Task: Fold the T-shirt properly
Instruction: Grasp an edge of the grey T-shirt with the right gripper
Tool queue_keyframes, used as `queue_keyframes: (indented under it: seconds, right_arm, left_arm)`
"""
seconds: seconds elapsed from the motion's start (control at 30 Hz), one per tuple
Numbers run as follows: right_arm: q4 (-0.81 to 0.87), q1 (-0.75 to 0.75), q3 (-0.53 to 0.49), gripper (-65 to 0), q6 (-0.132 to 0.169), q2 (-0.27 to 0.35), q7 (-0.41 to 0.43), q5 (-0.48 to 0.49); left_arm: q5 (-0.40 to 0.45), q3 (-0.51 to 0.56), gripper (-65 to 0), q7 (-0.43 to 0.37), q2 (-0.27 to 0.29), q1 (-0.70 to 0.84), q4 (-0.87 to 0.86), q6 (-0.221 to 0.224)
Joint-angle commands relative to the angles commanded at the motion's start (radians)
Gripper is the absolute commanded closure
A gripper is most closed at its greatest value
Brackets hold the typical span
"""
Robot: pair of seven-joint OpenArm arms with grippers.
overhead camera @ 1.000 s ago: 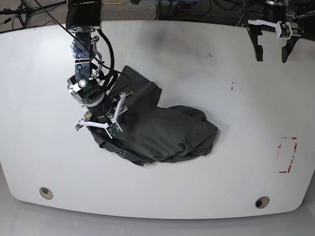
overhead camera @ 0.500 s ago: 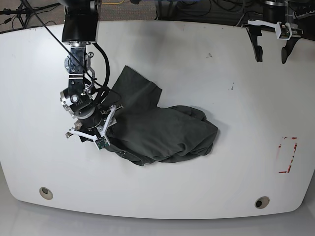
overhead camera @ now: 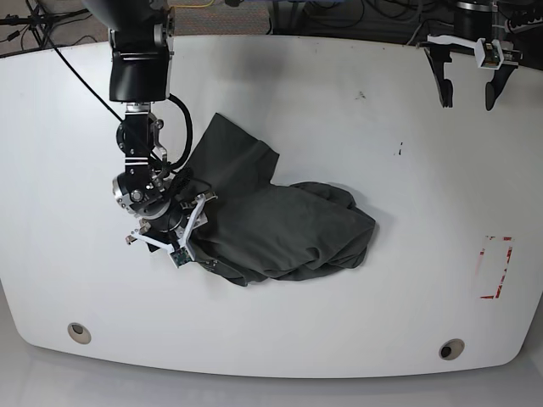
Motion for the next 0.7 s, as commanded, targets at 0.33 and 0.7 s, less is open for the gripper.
queue_keyframes:
  seconds: [0.33, 0.7]
  right_arm:
    - [-0.017, 0.005, 0.0, -40.1, -0.002, 0.034, 0.02, 0.0]
    - [-0.195, 0.051, 0.02, -40.1, -0.002, 0.064, 0.12, 0.0]
  left_arm:
    - [0.002, 0.0, -44.6, 0.0, -0.002, 0.0, 0.0, -0.002]
    - [0.002, 0.002, -44.6, 0.002, -0.002, -0.021, -0.002, -0.002]
